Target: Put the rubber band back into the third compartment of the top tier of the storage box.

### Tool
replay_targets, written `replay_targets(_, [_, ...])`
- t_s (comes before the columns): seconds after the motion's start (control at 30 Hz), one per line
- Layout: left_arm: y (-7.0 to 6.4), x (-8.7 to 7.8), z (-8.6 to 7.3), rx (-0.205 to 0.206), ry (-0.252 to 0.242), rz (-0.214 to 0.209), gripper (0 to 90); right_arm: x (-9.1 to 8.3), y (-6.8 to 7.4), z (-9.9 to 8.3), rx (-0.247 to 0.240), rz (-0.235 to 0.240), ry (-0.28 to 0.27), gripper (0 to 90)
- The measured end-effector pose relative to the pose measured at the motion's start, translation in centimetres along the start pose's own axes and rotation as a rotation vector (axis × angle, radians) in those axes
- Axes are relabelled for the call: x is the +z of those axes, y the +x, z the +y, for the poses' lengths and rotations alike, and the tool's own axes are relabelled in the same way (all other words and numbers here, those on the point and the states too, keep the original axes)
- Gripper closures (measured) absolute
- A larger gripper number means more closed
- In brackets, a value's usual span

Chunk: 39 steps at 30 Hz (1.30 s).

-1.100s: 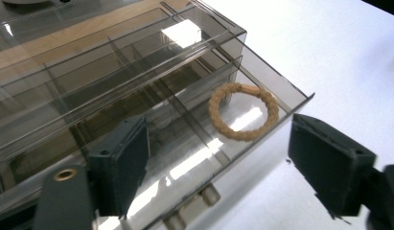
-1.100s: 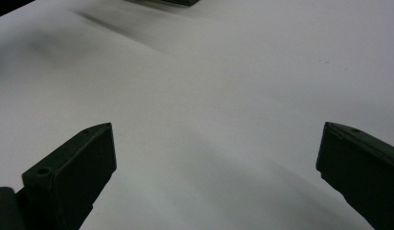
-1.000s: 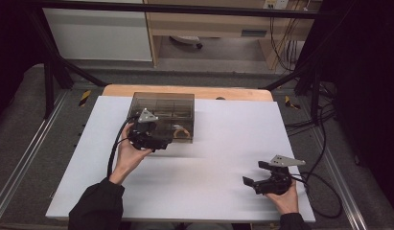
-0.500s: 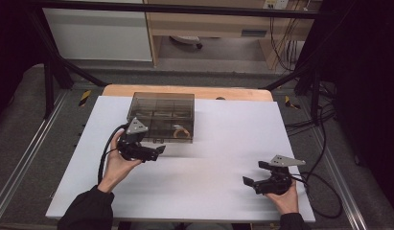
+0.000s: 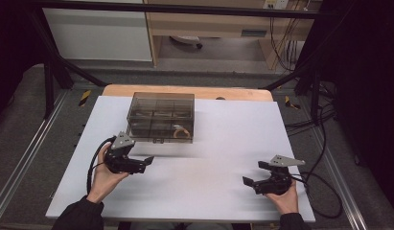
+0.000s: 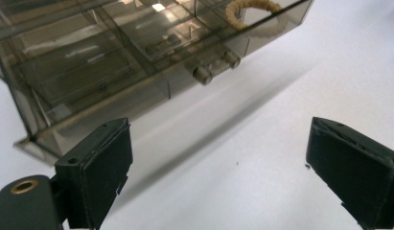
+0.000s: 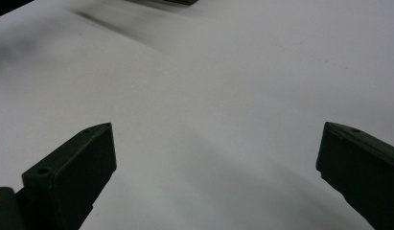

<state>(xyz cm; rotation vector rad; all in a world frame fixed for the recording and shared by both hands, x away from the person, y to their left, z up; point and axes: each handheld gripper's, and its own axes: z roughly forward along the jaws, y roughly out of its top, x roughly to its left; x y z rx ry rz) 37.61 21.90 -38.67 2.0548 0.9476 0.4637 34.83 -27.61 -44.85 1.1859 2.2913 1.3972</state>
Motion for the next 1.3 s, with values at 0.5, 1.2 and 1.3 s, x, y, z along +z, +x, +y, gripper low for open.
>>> replay_targets(0.5, [1.4, -1.2, -4.9, -0.043, 0.018, 0.022, 8.3, 0.1, 0.0, 0.0, -0.001, -0.003, 0.004, 0.7])
replay_targets(1.2, [2.5, -0.9, -8.5, -0.053, 0.030, -0.004, 8.7, 0.2, 0.1, -0.1, -0.001, 0.005, 0.011, 0.7])
replay_targets(1.3, [2.5, -0.9, -8.5, -0.055, 0.031, -0.004, 8.7, 0.2, 0.1, -0.1, -0.003, 0.005, 0.008, 0.7])
